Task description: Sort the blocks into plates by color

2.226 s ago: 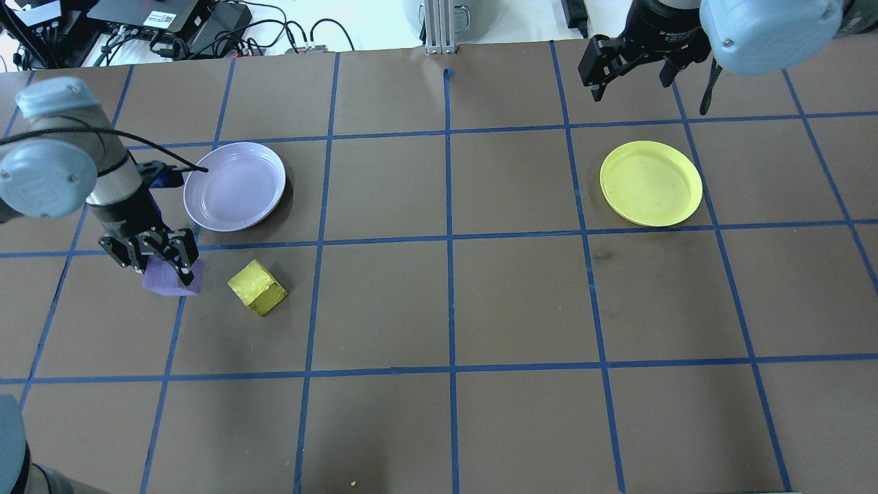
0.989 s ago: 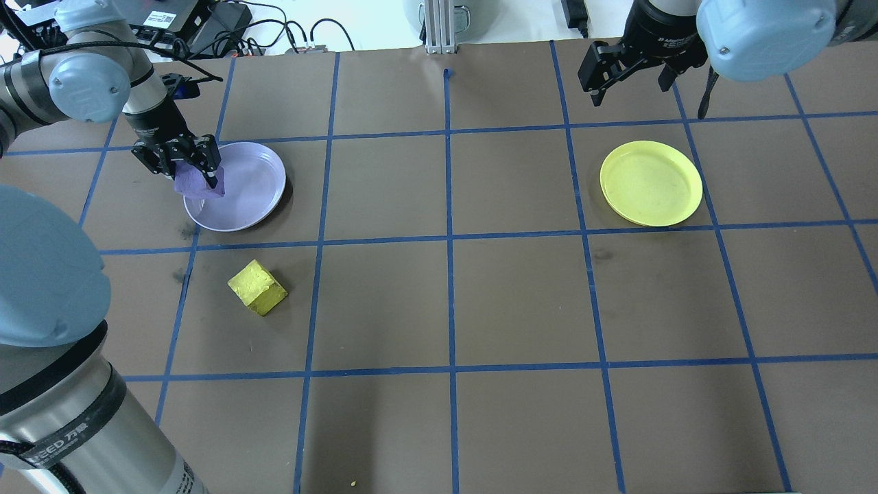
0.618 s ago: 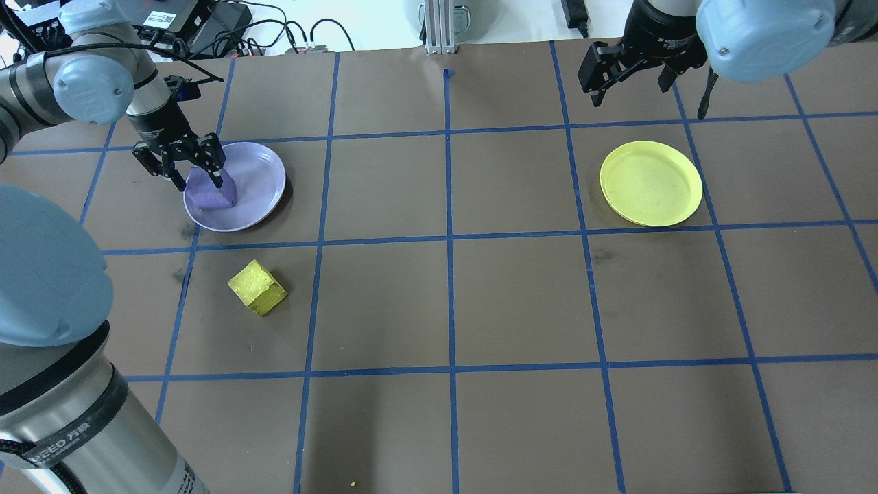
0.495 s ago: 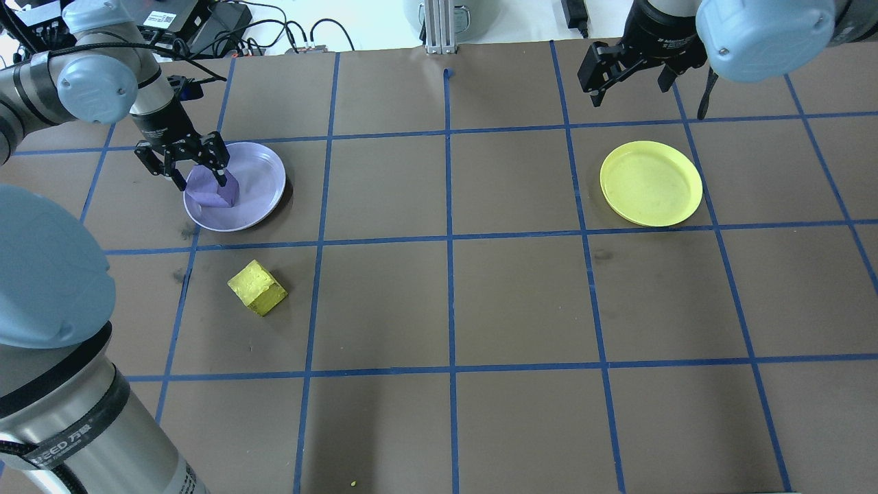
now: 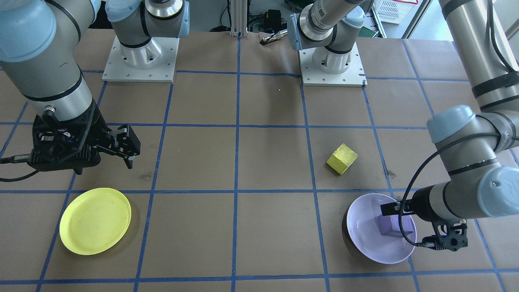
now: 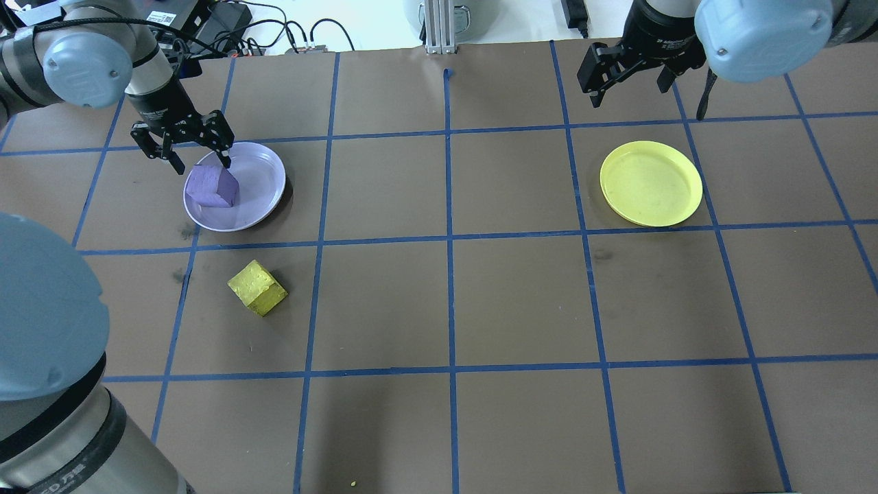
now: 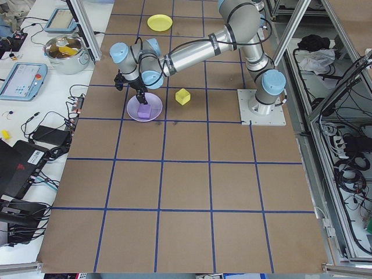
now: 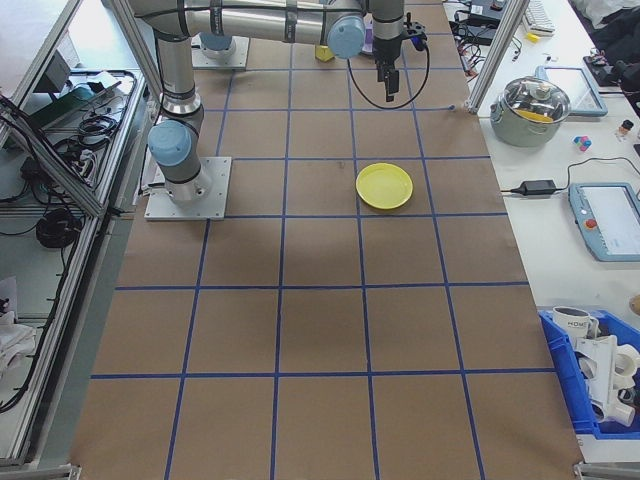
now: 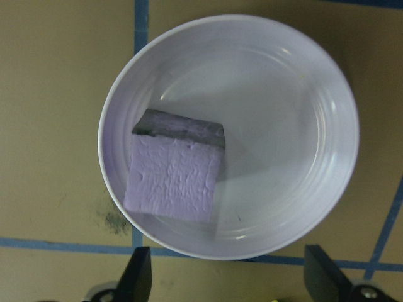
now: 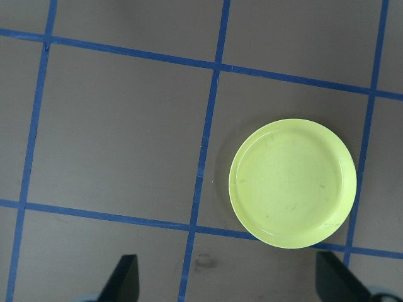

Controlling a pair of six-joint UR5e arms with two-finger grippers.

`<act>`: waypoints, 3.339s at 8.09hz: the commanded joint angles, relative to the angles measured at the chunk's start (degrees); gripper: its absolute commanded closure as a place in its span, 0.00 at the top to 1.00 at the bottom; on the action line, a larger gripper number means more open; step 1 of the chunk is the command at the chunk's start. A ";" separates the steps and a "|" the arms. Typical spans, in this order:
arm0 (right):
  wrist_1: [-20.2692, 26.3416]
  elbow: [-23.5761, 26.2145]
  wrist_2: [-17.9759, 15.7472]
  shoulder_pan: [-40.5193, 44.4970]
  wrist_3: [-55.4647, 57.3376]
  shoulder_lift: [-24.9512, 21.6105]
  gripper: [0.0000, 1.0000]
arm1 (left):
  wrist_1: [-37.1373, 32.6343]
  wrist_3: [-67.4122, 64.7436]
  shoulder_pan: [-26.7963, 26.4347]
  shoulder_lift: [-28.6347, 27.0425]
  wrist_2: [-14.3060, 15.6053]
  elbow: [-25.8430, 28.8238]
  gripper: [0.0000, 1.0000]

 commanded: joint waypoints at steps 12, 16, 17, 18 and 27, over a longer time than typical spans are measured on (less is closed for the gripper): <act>0.05 0.00 0.05 -0.07 0.00 0.04 1.00 | 2.18 -27.72 3.02 13.86 -7.91 -32.06 0.93; -0.03 0.00 0.05 -0.07 0.00 0.04 1.00 | 1.92 -27.54 2.93 14.81 -7.56 -31.80 0.94; 0.05 0.00 0.05 -0.07 0.09 0.04 1.00 | 1.49 -27.54 2.93 15.08 -7.56 -31.71 0.95; 0.05 0.00 0.05 -0.07 0.00 0.04 1.00 | 1.31 -27.54 2.93 15.08 -7.56 -31.45 0.99; 0.05 0.00 0.14 -0.07 0.00 0.04 1.00 | 5.88 -24.73 2.76 12.71 -8.17 -31.88 0.49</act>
